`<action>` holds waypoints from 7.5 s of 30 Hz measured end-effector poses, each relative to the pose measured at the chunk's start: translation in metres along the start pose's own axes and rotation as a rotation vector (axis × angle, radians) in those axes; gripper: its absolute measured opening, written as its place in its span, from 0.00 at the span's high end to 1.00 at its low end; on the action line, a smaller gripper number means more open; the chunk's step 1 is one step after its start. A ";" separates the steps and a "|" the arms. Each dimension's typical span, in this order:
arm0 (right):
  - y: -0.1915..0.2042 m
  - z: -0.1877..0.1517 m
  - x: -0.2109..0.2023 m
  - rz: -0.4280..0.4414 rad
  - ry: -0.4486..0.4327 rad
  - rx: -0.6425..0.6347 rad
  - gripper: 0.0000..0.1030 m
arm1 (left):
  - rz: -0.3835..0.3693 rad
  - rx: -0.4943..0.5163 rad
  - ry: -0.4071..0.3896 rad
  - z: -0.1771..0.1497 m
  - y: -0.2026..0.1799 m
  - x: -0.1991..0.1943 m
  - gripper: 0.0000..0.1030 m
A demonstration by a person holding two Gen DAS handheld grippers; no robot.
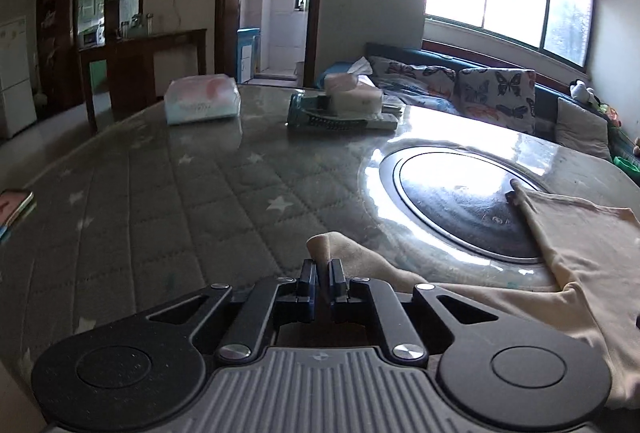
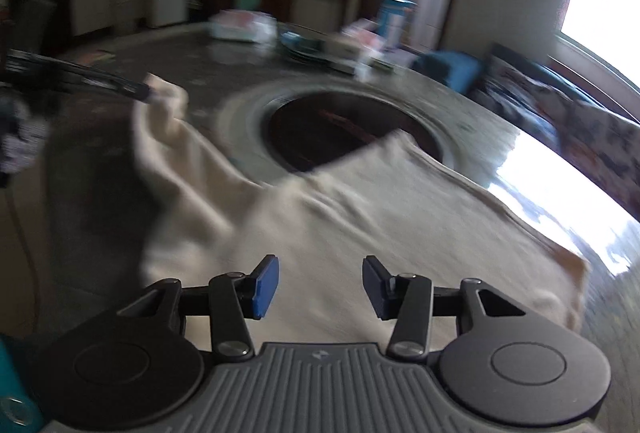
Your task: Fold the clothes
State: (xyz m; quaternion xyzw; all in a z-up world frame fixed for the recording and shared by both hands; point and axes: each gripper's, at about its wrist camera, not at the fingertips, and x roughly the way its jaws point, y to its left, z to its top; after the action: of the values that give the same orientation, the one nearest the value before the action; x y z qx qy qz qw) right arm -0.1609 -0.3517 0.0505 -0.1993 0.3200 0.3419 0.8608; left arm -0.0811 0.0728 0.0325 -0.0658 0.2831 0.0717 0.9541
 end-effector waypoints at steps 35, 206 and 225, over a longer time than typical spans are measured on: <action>0.066 0.024 0.037 0.210 0.013 -0.088 0.68 | -0.006 0.044 0.074 0.016 -0.005 0.054 0.76; -0.172 -0.209 -0.175 -0.821 -0.156 0.899 0.92 | -0.858 0.659 0.169 -0.069 -0.319 -0.034 0.88; -0.159 -0.115 -0.200 -0.753 -0.235 0.673 0.93 | -0.903 0.607 0.187 -0.075 -0.319 -0.029 0.82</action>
State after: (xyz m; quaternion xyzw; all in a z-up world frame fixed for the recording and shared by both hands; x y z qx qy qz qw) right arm -0.2066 -0.6176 0.1253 0.0270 0.2194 -0.0935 0.9708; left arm -0.0896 -0.2555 0.0132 0.0914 0.3184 -0.4356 0.8370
